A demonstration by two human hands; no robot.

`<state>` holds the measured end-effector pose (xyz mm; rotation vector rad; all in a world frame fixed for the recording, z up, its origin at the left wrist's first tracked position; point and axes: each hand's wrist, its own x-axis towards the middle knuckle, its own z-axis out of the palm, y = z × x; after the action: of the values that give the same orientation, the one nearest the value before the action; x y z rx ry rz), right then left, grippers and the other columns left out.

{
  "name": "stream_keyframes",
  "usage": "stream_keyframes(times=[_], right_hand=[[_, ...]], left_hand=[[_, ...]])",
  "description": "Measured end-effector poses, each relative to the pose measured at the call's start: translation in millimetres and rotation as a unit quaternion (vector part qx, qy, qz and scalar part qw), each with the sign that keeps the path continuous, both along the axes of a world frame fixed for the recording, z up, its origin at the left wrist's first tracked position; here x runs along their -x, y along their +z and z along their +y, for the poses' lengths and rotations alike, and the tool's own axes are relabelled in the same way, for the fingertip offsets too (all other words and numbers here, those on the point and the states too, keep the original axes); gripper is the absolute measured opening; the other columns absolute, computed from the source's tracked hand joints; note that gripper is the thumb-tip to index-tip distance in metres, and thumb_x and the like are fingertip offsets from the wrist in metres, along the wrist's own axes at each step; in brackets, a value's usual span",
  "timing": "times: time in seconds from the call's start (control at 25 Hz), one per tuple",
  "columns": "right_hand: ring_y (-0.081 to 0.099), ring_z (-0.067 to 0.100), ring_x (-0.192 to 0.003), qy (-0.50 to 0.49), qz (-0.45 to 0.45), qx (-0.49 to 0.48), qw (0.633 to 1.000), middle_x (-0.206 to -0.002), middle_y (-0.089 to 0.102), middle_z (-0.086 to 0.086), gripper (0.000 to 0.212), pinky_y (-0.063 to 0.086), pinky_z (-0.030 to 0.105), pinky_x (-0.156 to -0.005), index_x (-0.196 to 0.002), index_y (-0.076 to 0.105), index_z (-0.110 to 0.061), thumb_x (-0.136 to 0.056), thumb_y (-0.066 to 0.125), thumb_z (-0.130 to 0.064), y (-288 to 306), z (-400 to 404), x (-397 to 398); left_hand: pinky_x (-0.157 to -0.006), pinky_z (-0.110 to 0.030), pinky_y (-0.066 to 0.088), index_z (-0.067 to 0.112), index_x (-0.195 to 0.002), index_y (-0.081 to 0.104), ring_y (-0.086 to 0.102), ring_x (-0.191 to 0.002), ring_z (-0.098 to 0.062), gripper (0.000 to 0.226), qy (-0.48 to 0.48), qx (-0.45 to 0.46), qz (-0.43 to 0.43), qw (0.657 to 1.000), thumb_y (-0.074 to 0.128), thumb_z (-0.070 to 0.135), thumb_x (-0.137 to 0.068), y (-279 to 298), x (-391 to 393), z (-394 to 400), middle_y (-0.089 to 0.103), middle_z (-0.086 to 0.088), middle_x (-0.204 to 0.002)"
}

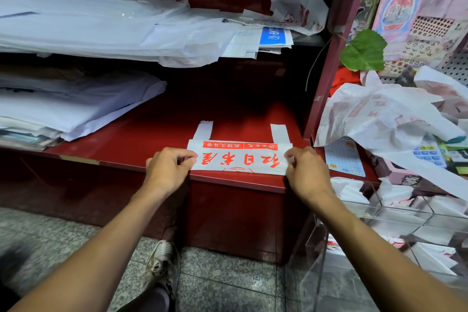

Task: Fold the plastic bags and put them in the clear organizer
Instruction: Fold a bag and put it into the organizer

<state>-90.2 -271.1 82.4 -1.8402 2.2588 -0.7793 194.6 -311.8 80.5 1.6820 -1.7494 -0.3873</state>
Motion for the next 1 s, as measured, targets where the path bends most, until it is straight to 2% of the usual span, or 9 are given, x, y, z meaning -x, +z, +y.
stream_keyframes(times=[0.08,0.2,0.32,0.44,0.56,0.64,0.76,0.84,1.0], right_hand=[[0.051,0.034,-0.099,0.008,0.086,0.002,0.996,-0.108,0.048,0.011,0.029,0.046,0.042,-0.084,-0.115,0.061,-0.01,-0.087,0.056,-0.006,1,4,-5],[0.051,0.032,-0.103,0.034,0.217,0.058,0.974,-0.117,0.053,0.01,0.039,0.042,0.044,-0.084,-0.117,0.062,-0.011,-0.079,0.069,-0.014,7,9,-18],[0.044,0.034,-0.129,0.137,0.231,0.051,0.962,-0.144,0.048,0.011,0.047,0.035,0.048,-0.105,-0.134,0.054,-0.012,-0.09,0.057,-0.025,6,9,-34],[0.018,0.029,-0.149,0.191,0.205,-0.04,0.959,-0.161,0.026,0.005,0.055,0.007,0.047,-0.122,-0.153,0.025,-0.018,-0.1,0.038,-0.027,-6,9,-43],[0.015,0.024,-0.15,0.203,0.18,-0.058,0.961,-0.163,0.021,0.002,0.053,0.005,0.04,-0.123,-0.155,0.019,-0.02,-0.103,0.031,-0.028,-9,8,-40],[0.013,0.022,-0.151,0.214,0.169,-0.056,0.96,-0.163,0.019,0.0,0.052,0.005,0.037,-0.123,-0.156,0.019,-0.021,-0.105,0.027,-0.031,-8,8,-37],[0.004,0.023,-0.152,0.212,0.151,-0.077,0.962,-0.164,0.014,-0.004,0.054,-0.001,0.039,-0.123,-0.156,0.017,-0.025,-0.106,0.021,-0.043,-8,11,-35],[-0.004,0.029,-0.152,0.193,0.154,-0.117,0.962,-0.165,0.005,-0.005,0.062,-0.007,0.047,-0.122,-0.157,0.011,-0.031,-0.101,0.018,-0.058,-7,13,-35],[-0.015,0.033,-0.15,0.179,0.176,-0.177,0.952,-0.165,-0.012,0.003,0.094,-0.011,0.057,-0.119,-0.155,-0.003,-0.038,-0.079,0.021,-0.086,-4,15,-23]], left_hand=[[-0.095,-0.034,0.028,0.034,-0.098,0.078,0.06,-0.111,-0.015,0.011,-0.005,-0.01,-0.023,1.0,0.069,0.032,-0.091,2,2,1,0.074,0.013,-0.105],[-0.087,-0.029,0.017,0.044,-0.091,0.074,0.057,-0.11,-0.011,0.01,-0.037,-0.049,-0.016,0.998,0.071,0.035,-0.089,3,-5,1,0.074,0.014,-0.105],[-0.089,-0.031,0.021,0.052,-0.078,0.072,0.057,-0.098,-0.006,0.009,-0.102,-0.114,0.024,0.988,0.08,0.047,-0.075,3,-17,-3,0.072,0.018,-0.086],[-0.081,-0.033,0.038,0.044,-0.086,0.076,0.053,-0.073,-0.01,0.02,-0.108,-0.069,0.03,0.991,0.083,0.048,-0.067,-2,-22,-6,0.056,0.014,-0.072],[-0.096,-0.035,0.033,0.035,-0.121,0.065,0.045,-0.114,-0.012,0.053,-0.112,0.046,-0.092,0.988,0.067,0.061,-0.074,-3,-18,3,0.053,0.017,-0.118],[-0.113,-0.032,0.013,0.041,-0.142,0.044,0.017,-0.143,-0.002,0.086,-0.203,-0.006,-0.153,0.967,0.056,0.078,-0.067,-3,-17,7,0.028,0.026,-0.151],[-0.118,-0.036,-0.008,0.047,-0.152,0.012,-0.01,-0.146,0.003,0.099,-0.249,-0.066,-0.257,0.931,0.072,0.062,-0.075,-13,-17,5,-0.004,0.029,-0.156],[-0.119,-0.037,-0.004,0.046,-0.152,0.016,-0.004,-0.149,-0.004,0.092,-0.222,-0.049,-0.255,0.94,0.075,0.044,-0.081,-17,-17,2,0.001,0.023,-0.16],[-0.113,-0.037,0.011,0.039,-0.145,0.036,0.017,-0.147,-0.014,0.076,-0.205,0.016,-0.214,0.955,0.077,0.032,-0.081,-23,-17,-1,0.024,0.018,-0.158]])
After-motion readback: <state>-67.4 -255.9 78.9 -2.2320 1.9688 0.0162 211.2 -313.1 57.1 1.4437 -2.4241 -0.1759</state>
